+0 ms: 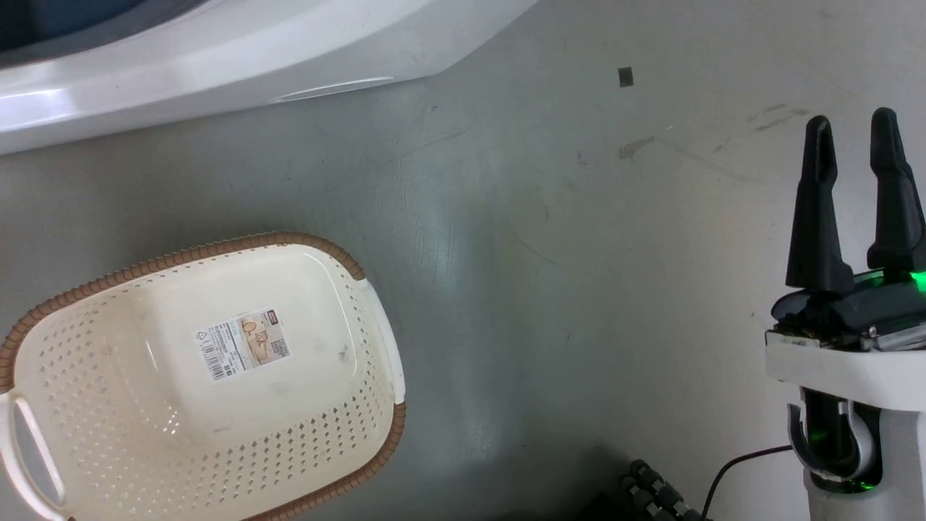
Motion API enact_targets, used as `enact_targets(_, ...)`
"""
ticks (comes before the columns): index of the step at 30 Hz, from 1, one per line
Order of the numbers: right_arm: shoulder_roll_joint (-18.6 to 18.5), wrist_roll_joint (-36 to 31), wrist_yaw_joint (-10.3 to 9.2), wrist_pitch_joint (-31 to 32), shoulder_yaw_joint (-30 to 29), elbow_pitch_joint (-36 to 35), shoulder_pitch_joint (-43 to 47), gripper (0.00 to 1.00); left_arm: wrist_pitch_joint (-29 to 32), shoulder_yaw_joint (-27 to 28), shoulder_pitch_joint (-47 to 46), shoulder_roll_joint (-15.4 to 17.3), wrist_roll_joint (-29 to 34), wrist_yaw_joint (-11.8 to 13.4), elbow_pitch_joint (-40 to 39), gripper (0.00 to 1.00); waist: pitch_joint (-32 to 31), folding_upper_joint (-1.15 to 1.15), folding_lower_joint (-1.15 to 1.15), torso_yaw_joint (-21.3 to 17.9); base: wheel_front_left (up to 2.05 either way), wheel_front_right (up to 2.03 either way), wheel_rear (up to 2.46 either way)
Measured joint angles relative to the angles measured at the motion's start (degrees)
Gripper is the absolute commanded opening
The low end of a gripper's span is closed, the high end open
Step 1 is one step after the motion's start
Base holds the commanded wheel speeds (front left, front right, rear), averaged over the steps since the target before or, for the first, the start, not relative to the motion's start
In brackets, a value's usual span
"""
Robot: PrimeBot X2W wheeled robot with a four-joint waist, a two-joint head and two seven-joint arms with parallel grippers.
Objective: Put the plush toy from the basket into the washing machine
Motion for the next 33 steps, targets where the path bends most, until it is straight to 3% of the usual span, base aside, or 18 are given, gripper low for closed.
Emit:
enact_targets(5,0.0,-0.1,0.0,0.0,-0.2,0.0,-0.6,1.0,-1.4,-4.0,-0.4,0.8,-3.3,0.0,1.1,0.0,-0.5,0.0,0.0,0.3,0.0,0.0,0.0)
enact_targets(7,0.0,-0.2,0.0,0.0,-0.3,0.1,-0.6,1.0,-3.2,-5.3,0.0,1.0,-4.2,0.0,1.7,1.0,-1.1,0.0,0.0,0.6,0.0,0.0,0.0)
enact_targets(16,0.0,-2.5,0.0,0.0,-1.0,1.4,-0.6,1.0,-11.6,-10.5,6.2,0.9,-7.3,-0.3,5.3,1.0,-6.8,0.0,0.0,2.1,0.0,0.0,0.0)
enact_targets(24,0.0,-5.5,0.0,0.0,-1.8,3.2,0.8,1.0,-17.0,-12.9,13.6,-2.3,-9.8,-0.3,5.1,1.0,-15.3,0.0,0.0,4.7,0.0,0.0,0.0)
enact_targets(28,0.0,-6.5,0.0,0.0,-2.3,4.0,2.1,1.0,-17.8,-12.2,18.7,-3.9,-10.4,0.3,2.0,1.0,-20.1,0.0,0.0,6.3,0.0,0.0,0.0)
enact_targets(33,0.0,-7.4,0.0,0.0,-2.6,5.0,4.4,1.0,-17.8,-8.4,27.8,-5.8,-10.1,3.0,-9.2,1.0,-25.8,0.0,-0.01,8.6,0.0,0.0,0.0)
